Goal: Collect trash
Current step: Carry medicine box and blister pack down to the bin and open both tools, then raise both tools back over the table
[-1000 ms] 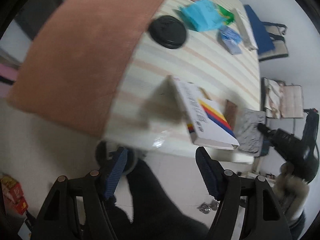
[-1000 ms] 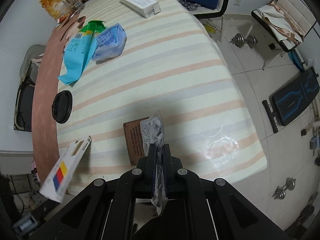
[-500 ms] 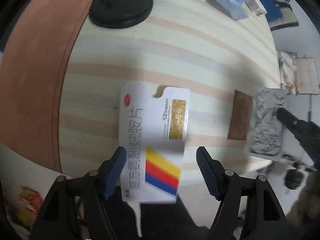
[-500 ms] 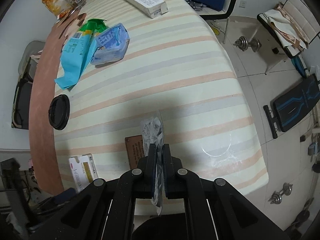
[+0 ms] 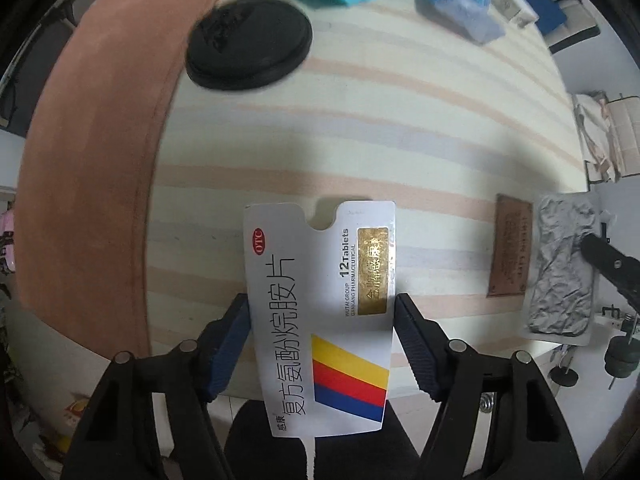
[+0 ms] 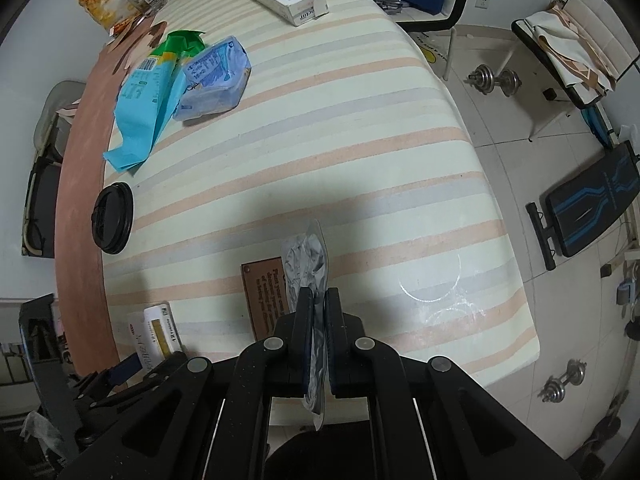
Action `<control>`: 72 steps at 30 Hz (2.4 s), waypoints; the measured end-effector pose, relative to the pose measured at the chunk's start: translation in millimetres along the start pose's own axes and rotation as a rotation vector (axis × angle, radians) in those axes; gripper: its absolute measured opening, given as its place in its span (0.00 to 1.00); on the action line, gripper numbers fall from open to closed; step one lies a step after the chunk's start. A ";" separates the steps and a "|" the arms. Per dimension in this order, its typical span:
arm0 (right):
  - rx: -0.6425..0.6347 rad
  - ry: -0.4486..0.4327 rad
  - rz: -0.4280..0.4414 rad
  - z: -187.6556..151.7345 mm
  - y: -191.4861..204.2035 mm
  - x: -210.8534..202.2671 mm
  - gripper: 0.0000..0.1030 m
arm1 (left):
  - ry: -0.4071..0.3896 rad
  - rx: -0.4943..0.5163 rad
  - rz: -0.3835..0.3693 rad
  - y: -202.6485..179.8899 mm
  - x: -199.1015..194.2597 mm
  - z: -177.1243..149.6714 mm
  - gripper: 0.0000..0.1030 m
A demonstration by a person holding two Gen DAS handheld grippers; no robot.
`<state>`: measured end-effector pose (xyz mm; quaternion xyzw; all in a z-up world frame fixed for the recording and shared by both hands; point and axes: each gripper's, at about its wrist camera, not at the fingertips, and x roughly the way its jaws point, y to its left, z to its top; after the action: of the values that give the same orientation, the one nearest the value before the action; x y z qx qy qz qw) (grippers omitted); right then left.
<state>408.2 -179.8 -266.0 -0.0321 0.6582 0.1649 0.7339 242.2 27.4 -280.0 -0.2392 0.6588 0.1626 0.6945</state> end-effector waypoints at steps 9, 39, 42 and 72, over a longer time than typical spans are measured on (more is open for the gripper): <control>-0.035 -0.057 0.058 -29.2 15.3 -31.8 0.06 | -0.193 0.075 -0.007 14.2 -72.3 -31.7 0.67; 0.247 0.342 0.216 -354.5 -14.2 357.9 0.10 | 0.089 -0.079 -0.118 168.9 285.6 -178.0 1.00; 0.203 0.354 0.129 -361.7 -22.8 405.2 0.45 | 0.086 -0.059 -0.065 169.1 319.5 -182.5 1.00; -0.135 0.168 -0.210 -372.1 44.0 201.8 0.96 | 0.030 0.015 0.055 148.1 145.2 -247.2 1.00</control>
<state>56.2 -196.3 -504.5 -0.1635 0.6977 0.1278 0.6857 -33.4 2.7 -446.0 -0.2182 0.6765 0.1733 0.6817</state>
